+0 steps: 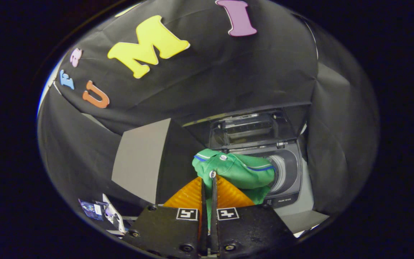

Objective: Put the clothes into the washing machine and then close the washing machine lid.

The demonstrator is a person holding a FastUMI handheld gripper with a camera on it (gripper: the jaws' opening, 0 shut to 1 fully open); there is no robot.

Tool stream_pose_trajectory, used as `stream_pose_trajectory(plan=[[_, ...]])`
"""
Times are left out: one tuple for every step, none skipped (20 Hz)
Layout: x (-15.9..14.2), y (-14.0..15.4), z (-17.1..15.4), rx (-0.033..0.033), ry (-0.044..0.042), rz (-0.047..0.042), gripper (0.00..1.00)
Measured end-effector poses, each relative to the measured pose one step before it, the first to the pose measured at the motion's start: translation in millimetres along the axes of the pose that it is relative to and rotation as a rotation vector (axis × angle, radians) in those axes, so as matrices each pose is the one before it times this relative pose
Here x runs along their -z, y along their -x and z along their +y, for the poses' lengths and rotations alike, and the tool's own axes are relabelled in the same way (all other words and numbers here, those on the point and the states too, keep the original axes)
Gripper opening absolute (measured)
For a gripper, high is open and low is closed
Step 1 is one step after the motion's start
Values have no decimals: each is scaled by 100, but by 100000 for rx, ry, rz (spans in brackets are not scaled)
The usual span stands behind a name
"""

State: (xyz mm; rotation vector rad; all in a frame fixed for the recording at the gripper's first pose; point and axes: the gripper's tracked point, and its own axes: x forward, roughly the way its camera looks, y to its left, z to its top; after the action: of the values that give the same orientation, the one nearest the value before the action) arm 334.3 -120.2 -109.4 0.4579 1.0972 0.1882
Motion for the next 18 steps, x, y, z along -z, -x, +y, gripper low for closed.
stream_pose_trajectory(plan=[[181, -488, -373, -95, -623, 92, 6], [21, -482, -357, -50, -366, -37, 6], [202, -633, -394, 358, -430, 118, 6], [92, -559, -444, 624, -210, -75, 6], [212, -362, -379, 1011, -305, -234, 6], [95, -469, -410, 1047, -510, -136, 6], [86, -520, -249, 561, -370, -139, 6], [148, -508, -544, 768, -820, 159, 6], [169, -517, -395, 580, -403, 102, 6], [-44, -517, -358, 912, -257, -423, 6], [140, -657, -332, 830, 491, -287, 6], [-5, -518, -309, 816, 216, -349, 6], [220, -554, -257, 471, 687, 387, 6], [299, -607, -421, 645, 364, 1154, 6], [243, -511, -257, 333, -61, 537, 6], [139, -619, -287, 763, -349, 477, 6], [168, -694, -328, 595, -300, 294, 7], [-37, -558, -262, 335, -276, -208, 6]])
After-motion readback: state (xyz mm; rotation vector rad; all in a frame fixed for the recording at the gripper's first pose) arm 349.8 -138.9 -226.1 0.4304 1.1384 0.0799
